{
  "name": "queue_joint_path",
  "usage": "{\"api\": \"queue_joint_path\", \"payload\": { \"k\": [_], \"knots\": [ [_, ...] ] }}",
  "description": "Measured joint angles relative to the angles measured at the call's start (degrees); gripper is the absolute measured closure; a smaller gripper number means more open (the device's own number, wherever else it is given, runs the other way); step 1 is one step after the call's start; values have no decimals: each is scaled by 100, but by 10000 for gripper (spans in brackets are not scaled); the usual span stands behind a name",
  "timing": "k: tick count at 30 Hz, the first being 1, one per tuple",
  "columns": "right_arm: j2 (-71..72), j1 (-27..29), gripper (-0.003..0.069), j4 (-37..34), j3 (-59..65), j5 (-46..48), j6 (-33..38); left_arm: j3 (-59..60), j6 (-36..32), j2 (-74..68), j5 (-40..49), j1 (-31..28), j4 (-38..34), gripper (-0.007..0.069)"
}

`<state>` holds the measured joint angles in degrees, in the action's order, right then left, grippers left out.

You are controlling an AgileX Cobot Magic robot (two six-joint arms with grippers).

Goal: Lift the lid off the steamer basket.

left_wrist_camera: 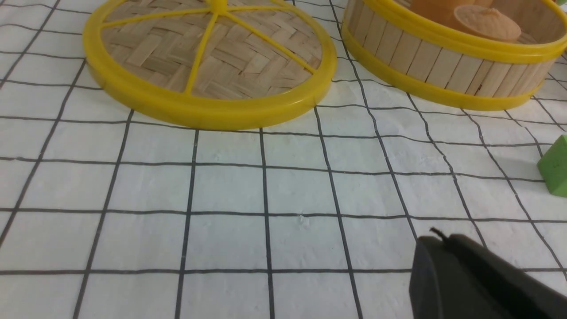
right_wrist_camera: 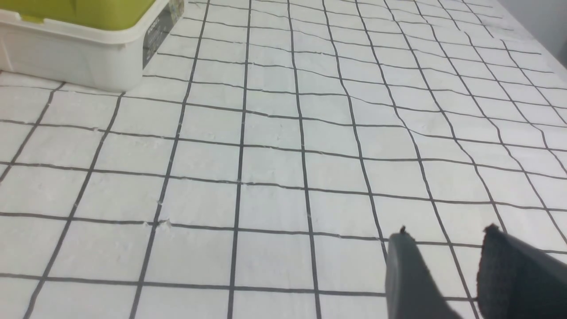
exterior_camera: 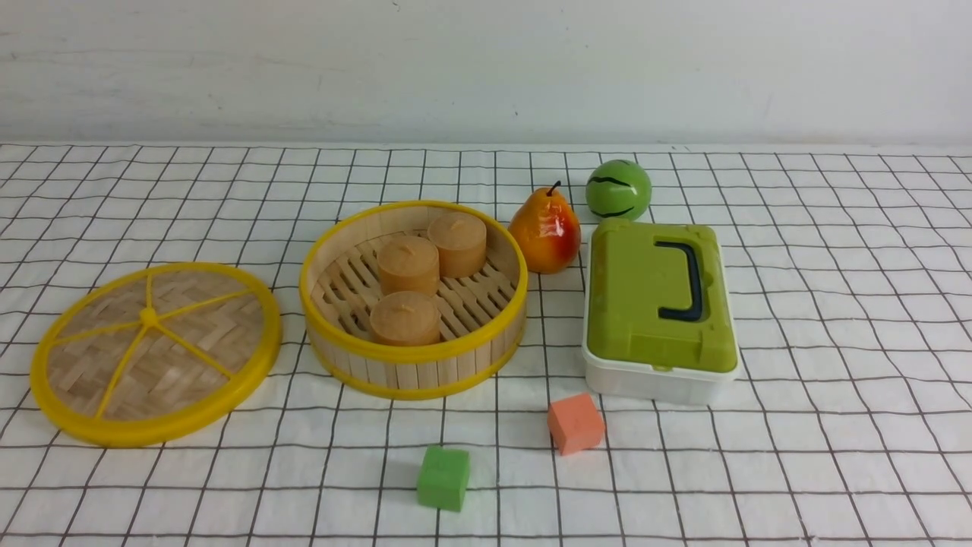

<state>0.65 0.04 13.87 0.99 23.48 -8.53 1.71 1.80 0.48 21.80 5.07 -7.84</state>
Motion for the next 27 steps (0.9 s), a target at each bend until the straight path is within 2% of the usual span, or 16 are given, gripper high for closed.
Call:
{"api": "queue_joint_path", "payload": {
  "k": [27],
  "knots": [
    [0, 0, 419, 0, 0, 0, 0, 0, 0, 0, 0, 0, 0, 608]
  ]
}}
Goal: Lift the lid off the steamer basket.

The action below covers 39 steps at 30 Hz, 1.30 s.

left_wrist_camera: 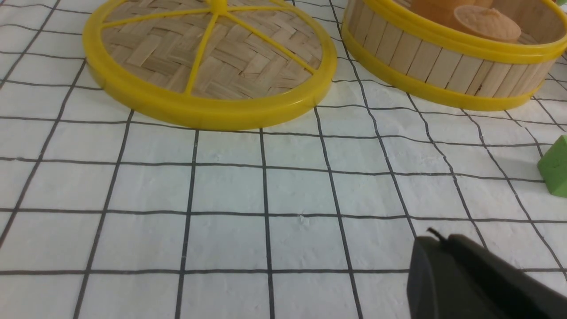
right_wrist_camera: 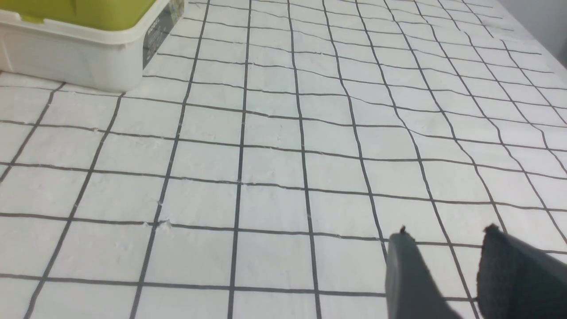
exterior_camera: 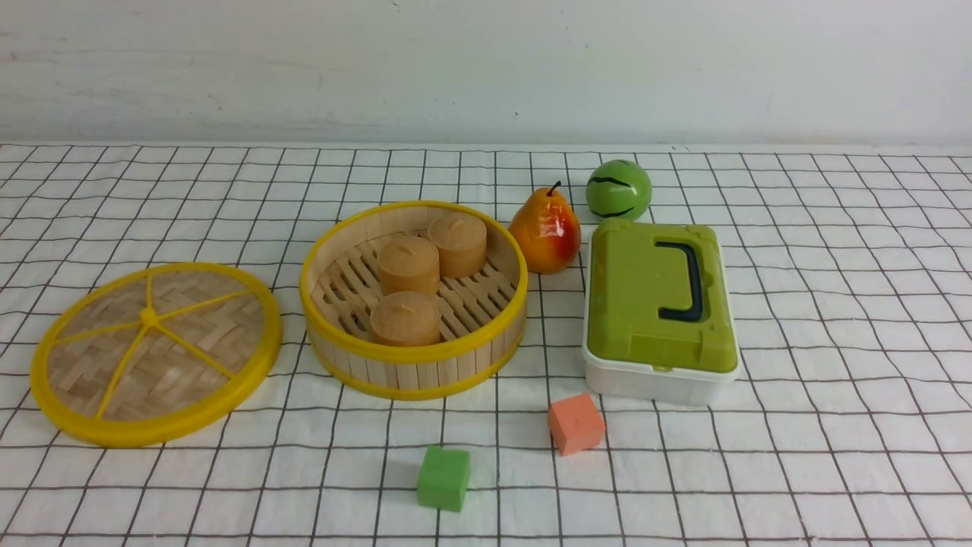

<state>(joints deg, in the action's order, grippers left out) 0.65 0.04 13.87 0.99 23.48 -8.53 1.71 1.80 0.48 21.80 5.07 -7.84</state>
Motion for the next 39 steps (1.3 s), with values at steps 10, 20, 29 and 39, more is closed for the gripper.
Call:
{"api": "queue_joint_path", "payload": {
  "k": [10, 20, 29, 39],
  "knots": [
    [0, 0, 419, 0, 0, 0, 0, 0, 0, 0, 0, 0, 0, 606],
    [0, 0, 419, 0, 0, 0, 0, 0, 0, 0, 0, 0, 0, 596],
    [0, 0, 419, 0, 0, 0, 0, 0, 0, 0, 0, 0, 0, 587],
    [0, 0, 419, 0, 0, 0, 0, 0, 0, 0, 0, 0, 0, 575]
  ]
}}
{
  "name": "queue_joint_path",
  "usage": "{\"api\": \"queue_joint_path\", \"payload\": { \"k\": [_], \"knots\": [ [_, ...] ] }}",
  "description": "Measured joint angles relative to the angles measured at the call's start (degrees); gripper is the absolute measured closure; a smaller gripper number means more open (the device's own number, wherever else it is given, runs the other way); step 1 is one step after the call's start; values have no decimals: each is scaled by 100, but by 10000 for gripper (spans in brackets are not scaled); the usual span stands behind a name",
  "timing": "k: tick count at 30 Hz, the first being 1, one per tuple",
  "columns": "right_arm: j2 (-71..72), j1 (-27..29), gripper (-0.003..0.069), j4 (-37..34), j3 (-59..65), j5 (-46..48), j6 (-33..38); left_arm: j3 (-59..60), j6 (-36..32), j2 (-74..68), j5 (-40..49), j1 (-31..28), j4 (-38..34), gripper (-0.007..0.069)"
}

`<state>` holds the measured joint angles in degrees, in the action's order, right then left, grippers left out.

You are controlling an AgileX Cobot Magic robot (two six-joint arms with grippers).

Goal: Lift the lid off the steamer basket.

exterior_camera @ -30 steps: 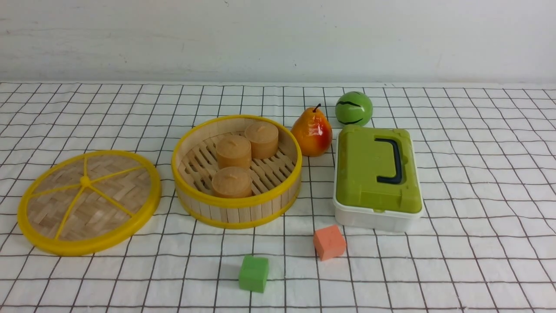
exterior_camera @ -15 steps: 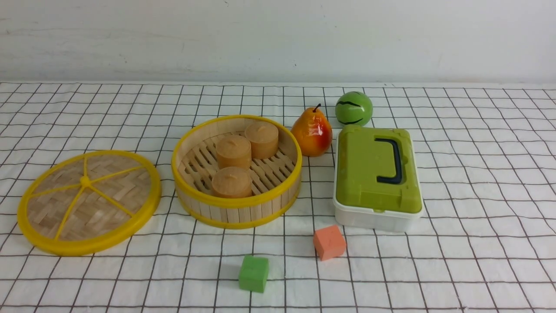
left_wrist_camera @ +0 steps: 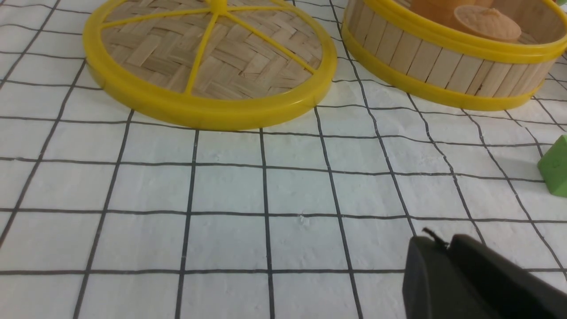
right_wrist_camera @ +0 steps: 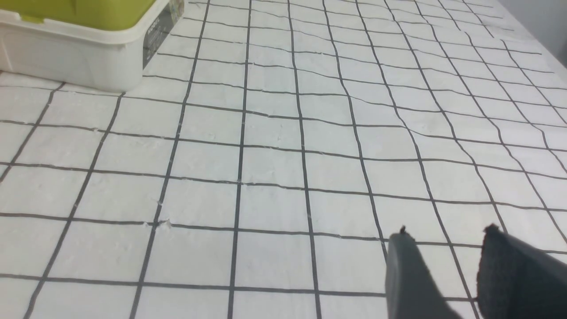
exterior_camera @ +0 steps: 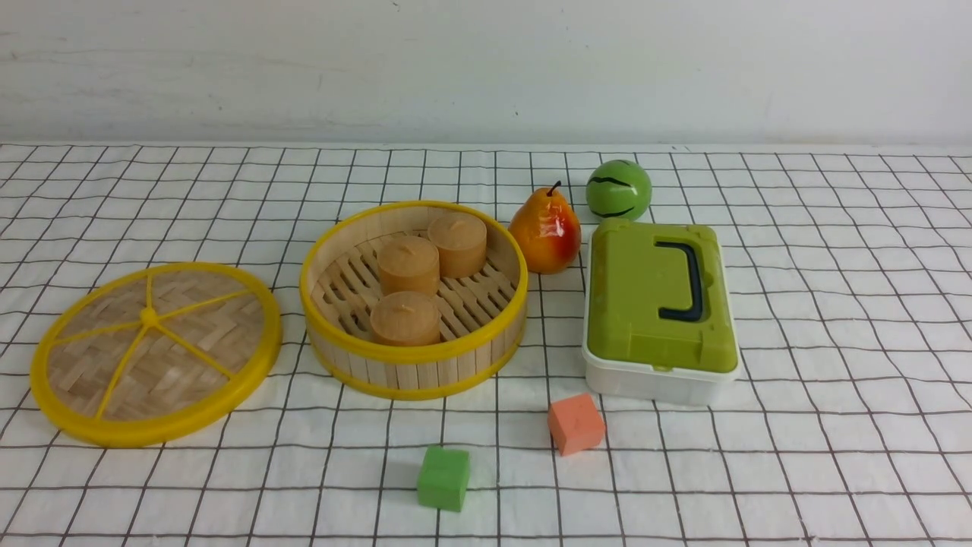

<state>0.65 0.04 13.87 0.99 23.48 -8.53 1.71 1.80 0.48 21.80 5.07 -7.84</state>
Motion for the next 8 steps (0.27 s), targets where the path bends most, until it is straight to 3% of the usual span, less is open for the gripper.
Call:
{"api": "queue_joint_path", "payload": {
  "k": [8],
  "knots": [
    [0, 0, 419, 0, 0, 0, 0, 0, 0, 0, 0, 0, 0, 566]
  ]
}}
